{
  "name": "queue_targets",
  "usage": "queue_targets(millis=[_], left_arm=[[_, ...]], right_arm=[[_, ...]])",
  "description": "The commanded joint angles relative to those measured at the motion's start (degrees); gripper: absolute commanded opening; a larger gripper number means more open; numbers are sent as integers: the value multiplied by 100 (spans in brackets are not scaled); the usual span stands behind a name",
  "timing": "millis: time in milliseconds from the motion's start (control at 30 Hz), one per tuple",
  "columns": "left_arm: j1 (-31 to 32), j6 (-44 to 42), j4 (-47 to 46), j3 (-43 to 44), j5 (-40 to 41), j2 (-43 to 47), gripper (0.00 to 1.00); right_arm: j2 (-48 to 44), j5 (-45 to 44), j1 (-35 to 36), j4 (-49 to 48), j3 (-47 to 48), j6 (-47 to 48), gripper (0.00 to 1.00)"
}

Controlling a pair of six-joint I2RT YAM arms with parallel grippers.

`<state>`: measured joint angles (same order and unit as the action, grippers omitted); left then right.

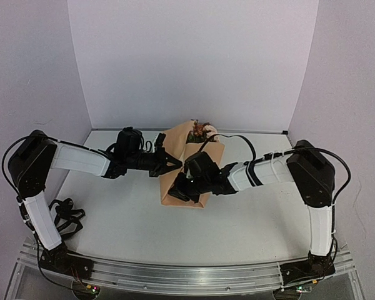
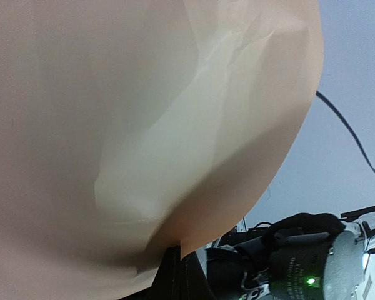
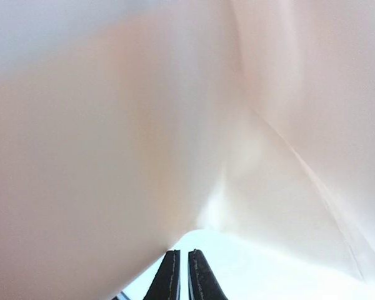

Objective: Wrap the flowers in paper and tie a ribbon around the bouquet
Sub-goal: Fold the two-thirds-folded wrapping paper at the center of the board.

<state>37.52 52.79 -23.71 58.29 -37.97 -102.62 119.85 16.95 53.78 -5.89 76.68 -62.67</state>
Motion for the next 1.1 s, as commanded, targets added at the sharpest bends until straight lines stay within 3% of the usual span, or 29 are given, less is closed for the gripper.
queue_targets(millis=[0, 167, 433, 867, 1067], left_arm=[[-45, -277, 126, 497, -262, -120, 0], [-35, -265, 117, 721, -386, -441, 0], [92, -318, 358, 1324, -477, -1061, 0], [274, -681, 1097, 2171, -407, -1777, 0], [298, -808, 1314, 2327, -389, -1913, 0]], right_arm=[[-698, -443, 33, 270, -289, 411, 9], [-1445, -992, 18, 941, -866, 680, 12], [-2579, -1158, -526, 1005, -1731, 770, 32], [-2126, -452, -1508, 1011, -881, 1035, 64], [-1638, -323, -1702, 1028, -310, 1091, 64]])
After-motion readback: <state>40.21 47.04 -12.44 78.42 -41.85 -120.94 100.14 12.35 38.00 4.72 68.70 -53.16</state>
